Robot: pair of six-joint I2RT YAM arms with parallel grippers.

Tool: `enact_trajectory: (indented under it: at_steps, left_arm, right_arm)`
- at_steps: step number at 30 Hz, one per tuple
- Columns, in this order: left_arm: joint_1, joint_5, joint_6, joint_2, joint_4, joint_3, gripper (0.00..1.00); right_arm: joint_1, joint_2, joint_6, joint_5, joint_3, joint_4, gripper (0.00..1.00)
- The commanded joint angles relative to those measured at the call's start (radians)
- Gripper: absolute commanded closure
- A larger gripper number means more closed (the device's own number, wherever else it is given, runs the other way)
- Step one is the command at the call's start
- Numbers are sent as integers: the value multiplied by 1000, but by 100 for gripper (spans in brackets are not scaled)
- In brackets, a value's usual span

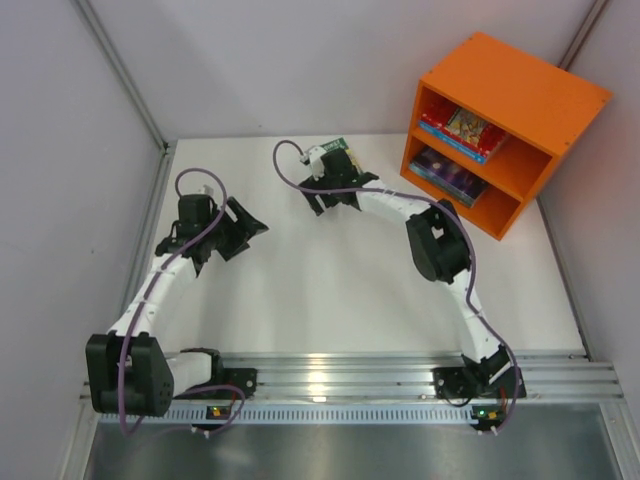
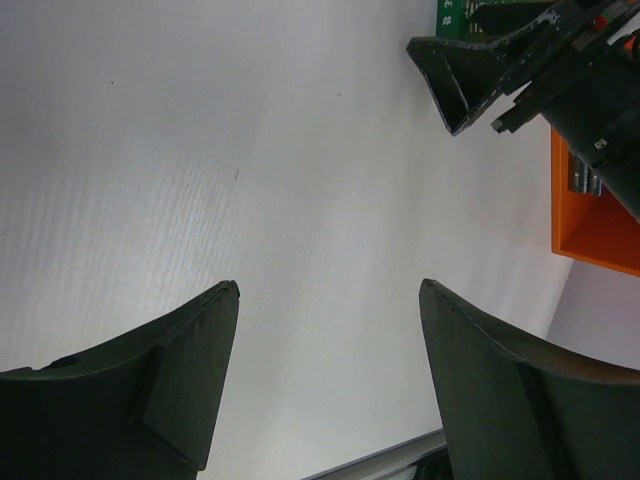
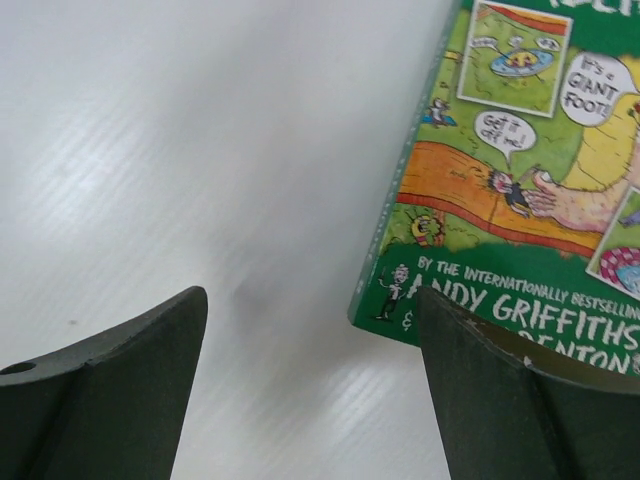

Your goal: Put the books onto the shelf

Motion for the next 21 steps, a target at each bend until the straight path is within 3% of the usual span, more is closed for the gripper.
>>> enact_trajectory:
  at_steps: [1, 9, 16, 21]
  left_arm:
    - [4, -34, 34, 3, 15, 77, 22]
    - [4, -61, 45, 16, 33, 97, 22]
    - [4, -25, 54, 117, 221, 112, 22]
    - [4, 38, 19, 235, 306, 164, 23]
  right_arm:
    - [70, -48, 118, -146, -68, -55, 17]
    - [87, -203, 224, -121, -170, -19, 18]
    - [10, -272, 399, 226, -213, 37, 20]
    - [-83, -238, 522, 286, -224, 86, 30]
